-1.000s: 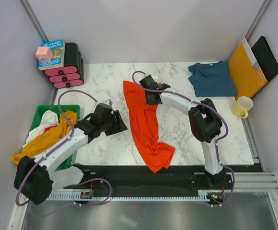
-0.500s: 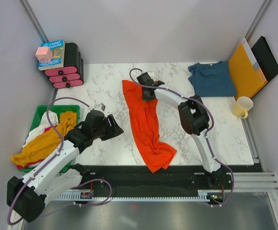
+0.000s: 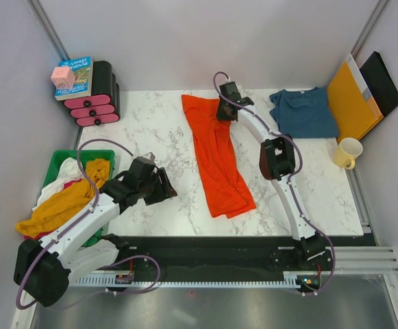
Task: Fold and stack the t-shirts
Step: Fold the tshirt
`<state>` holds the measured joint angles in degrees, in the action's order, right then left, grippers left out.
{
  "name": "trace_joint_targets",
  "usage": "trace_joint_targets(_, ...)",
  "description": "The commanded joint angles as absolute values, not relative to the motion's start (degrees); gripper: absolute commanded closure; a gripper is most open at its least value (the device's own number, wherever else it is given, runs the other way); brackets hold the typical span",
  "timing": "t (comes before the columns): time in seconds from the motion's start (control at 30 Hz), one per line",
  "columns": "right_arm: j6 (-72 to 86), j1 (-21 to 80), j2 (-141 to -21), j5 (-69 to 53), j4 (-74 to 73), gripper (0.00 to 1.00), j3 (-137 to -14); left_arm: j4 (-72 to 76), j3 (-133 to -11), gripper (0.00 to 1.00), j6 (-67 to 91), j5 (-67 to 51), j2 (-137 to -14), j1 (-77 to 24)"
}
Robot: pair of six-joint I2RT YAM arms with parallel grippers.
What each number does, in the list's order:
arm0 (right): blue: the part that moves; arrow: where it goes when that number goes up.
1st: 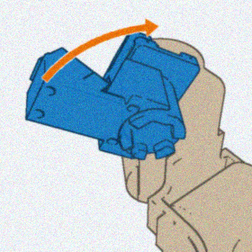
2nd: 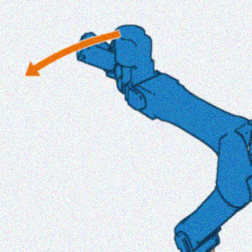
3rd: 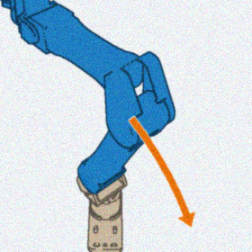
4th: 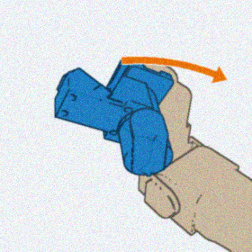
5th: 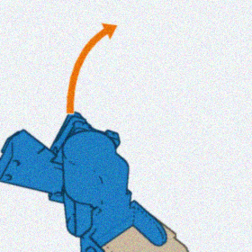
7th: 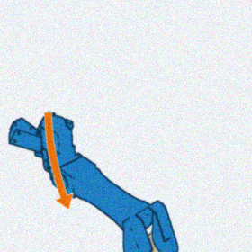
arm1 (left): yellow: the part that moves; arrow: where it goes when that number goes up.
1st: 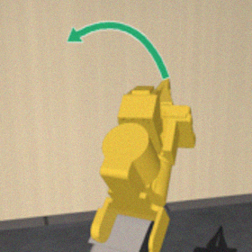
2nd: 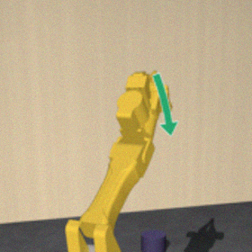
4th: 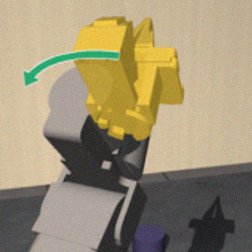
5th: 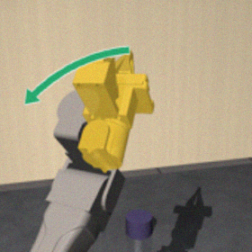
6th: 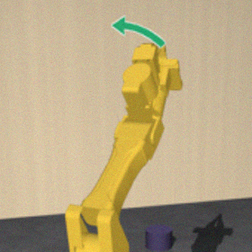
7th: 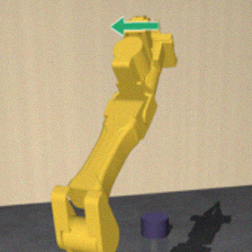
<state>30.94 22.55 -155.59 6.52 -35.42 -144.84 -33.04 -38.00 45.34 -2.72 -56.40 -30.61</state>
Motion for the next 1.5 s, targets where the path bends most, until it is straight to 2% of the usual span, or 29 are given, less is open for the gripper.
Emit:
trace_joint_targets(0.0,31.5,22.2,-157.6,2.4,-33.6,0.8,-144.3,-33.4,-41.1,0.36,44.1,-3.2,-59.7,-30.6)
trace_joint_targets(0.1,30.9,22.7,-148.8,3.2,-25.6,0.76,-133.5,-32.1,-42.7,0.33,43.5,-2.6,-60.5,-30.7)
trace_joint_targets(0.13,30.9,23.0,-140.9,4.8,-22.4,0.73,-129.1,-31.4,-43.4,0.32,42.8,-2.9,-60.3,-30.7)
trace_joint_targets(0.17,30.9,23.6,-137.1,6.0,-19.6,0.65,-122.4,-30.8,-43.8,0.32,42.5,-2.9,-60.3,-30.7)
trace_joint_targets(0.27,31.4,24.5,-126.0,8.6,-17.6,0.55,-117.6,-28.7,-45.2,0.3,41.2,-2.7,-61.7,-30.9)
trace_joint_targets(0.33,31.6,25.4,-118.7,10.3,-20.1,0.53,-114.8,-26.3,-45.1,0.3,40.5,-2.4,-64.8,-31.6)
trace_joint_targets(0.43,30.9,27.2,-108.7,11.5,-20.9,0.53,-104.3,-22.0,-45.2,0.31,40.4,-2.5,-69.8,-33.7)
trace_joint_targets(0.47,30.5,27.9,-106.0,13.8,-20.9,0.54,-97.3,-21.1,-45.4,0.32,40.6,-2.4,-74.0,-34.7)
trace_joint_targets(0.63,29.4,31.3,-91.1,18.5,-20.9,0.55,-77.0,-17.7,-52.2,0.35,42.0,1.8,-87.1,-45.1)
trace_joint_targets(0.7,29.8,31.5,-86.0,18.5,-21.1,0.55,-73.1,-17.5,-55.2,0.35,43.0,4.6,-91.1,-49.2)
trace_joint_targets(1.0,28.0,31.6,-77.0,18.9,-24.5,0.55,-65.6,-13.4,-58.2,0.35,46.5,4.2,-99.6,-53.3)
trace_joint_targets(1.33,29.6,31.7,-73.0,17.9,-25.1,0.55,-59.5,-20.8,-55.6,0.39,53.6,6.7,-100.7,-57.3)
trace_joint_targets(1.43,30.6,31.6,-72.4,17.3,-25.1,0.55,-57.7,-23.0,-53.4,0.5,55.2,7.6,-98.6,-58.9)
trace_joint_targets(1.47,30.9,31.7,-72.2,17.1,-25.0,0.55,-57.4,-24.0,-52.9,0.6,55.6,8.3,-97.2,-59.5)
